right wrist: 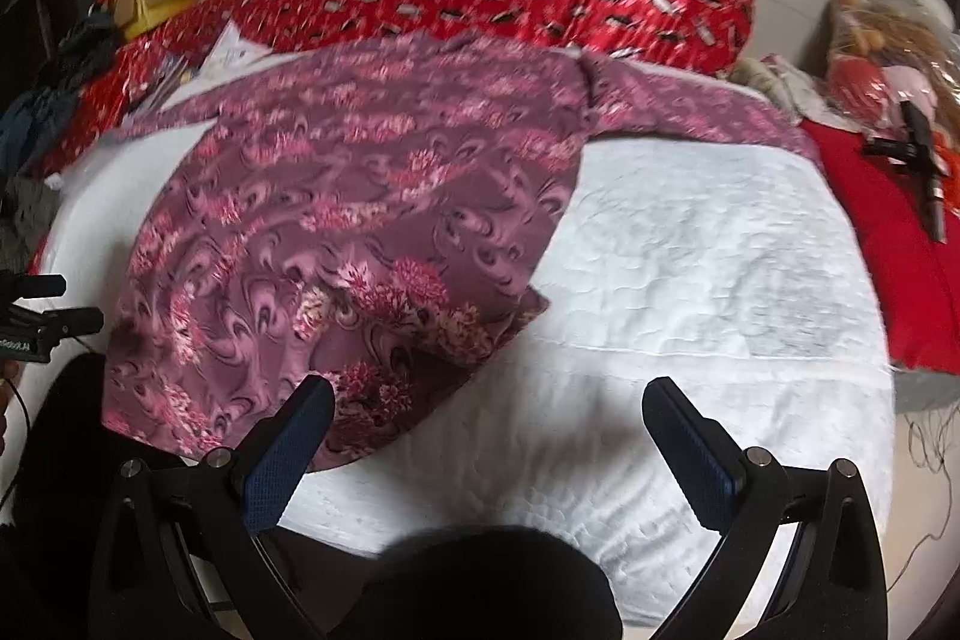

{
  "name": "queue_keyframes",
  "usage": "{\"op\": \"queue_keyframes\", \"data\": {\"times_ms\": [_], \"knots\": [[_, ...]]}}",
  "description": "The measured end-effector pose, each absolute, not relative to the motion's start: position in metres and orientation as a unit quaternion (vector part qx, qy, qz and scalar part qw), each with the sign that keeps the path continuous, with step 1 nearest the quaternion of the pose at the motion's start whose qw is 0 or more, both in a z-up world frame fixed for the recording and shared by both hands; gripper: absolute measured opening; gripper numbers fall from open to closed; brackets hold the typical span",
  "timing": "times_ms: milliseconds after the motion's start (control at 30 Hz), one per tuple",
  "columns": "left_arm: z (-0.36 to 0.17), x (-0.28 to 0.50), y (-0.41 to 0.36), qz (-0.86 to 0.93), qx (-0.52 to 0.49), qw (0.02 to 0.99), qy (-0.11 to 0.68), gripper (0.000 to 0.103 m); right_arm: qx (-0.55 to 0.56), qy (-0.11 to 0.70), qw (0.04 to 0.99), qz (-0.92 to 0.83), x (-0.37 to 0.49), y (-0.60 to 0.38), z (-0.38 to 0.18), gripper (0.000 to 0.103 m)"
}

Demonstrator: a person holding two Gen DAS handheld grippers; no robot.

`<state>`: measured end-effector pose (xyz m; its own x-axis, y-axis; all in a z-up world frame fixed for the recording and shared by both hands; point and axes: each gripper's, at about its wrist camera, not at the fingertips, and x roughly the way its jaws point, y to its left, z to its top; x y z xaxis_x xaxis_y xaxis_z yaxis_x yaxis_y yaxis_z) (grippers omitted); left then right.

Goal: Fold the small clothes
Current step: 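Grasp the floral shirt hem with both grippers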

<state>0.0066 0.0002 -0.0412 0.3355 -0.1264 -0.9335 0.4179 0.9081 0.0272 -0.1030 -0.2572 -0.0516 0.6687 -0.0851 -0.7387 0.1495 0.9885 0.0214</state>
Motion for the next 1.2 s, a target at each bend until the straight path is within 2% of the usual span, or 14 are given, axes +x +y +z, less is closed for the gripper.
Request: {"op": "queue_keyframes", "data": {"times_ms": [67,100,133,167,200,233,267,467,700,800,833,867,933,1200], "knots": [[-0.05,0.005,-0.007,-0.177,0.136,0.795,0.564,0.094,0.04,0.411,0.909,-0.056,-0.092,-0.258,-0.061,0.098],[-0.053,0.005,-0.011,-0.182,0.139,0.789,0.571,0.072,0.043,0.419,0.905,-0.053,-0.085,-0.259,-0.067,0.095],[-0.058,0.005,-0.015,-0.187,0.145,0.781,0.578,0.041,0.049,0.43,0.9,-0.048,-0.077,-0.261,-0.074,0.084],[-0.063,0.006,-0.019,-0.189,0.153,0.771,0.589,0.024,0.058,0.44,0.895,-0.043,-0.071,-0.263,-0.08,0.061],[-0.067,0.007,-0.021,-0.194,0.152,0.763,0.597,0.009,0.074,0.451,0.889,-0.03,-0.065,-0.264,-0.087,0.056],[-0.067,0.007,-0.022,-0.199,0.146,0.761,0.601,0.008,0.071,0.447,0.891,-0.035,-0.065,-0.264,-0.086,0.047],[-0.064,0.007,-0.021,-0.198,0.143,0.763,0.598,0.006,0.071,0.434,0.898,-0.027,-0.067,-0.263,-0.083,0.01],[-0.011,0.01,0.024,-0.211,0.067,0.771,0.597,0.004,0.192,0.377,0.904,0.066,-0.121,-0.286,-0.037,0.003],[-0.013,0.016,0.066,-0.143,0.099,0.774,0.609,0.004,0.159,0.484,0.861,0.018,-0.184,-0.283,-0.066,0.003],[-0.011,0.017,0.078,-0.155,0.06,0.775,0.61,0.005,0.175,0.474,0.863,0.014,-0.188,-0.292,-0.065,0.009],[-0.01,0.017,0.079,-0.16,0.052,0.774,0.61,0.007,0.183,0.456,0.871,0.011,-0.189,-0.296,-0.056,0.013],[-0.011,0.018,0.077,-0.169,0.045,0.773,0.61,0.01,0.187,0.437,0.88,0.004,-0.188,-0.302,-0.049,0.028],[-0.016,0.022,0.07,-0.174,0.041,0.774,0.607,0.031,0.196,0.407,0.892,-0.016,-0.179,-0.309,-0.041,0.051],[-0.034,0.046,0.073,-0.137,-0.032,0.787,0.601,0.034,0.12,0.451,0.884,-0.038,-0.126,-0.283,-0.077,0.05]]}}
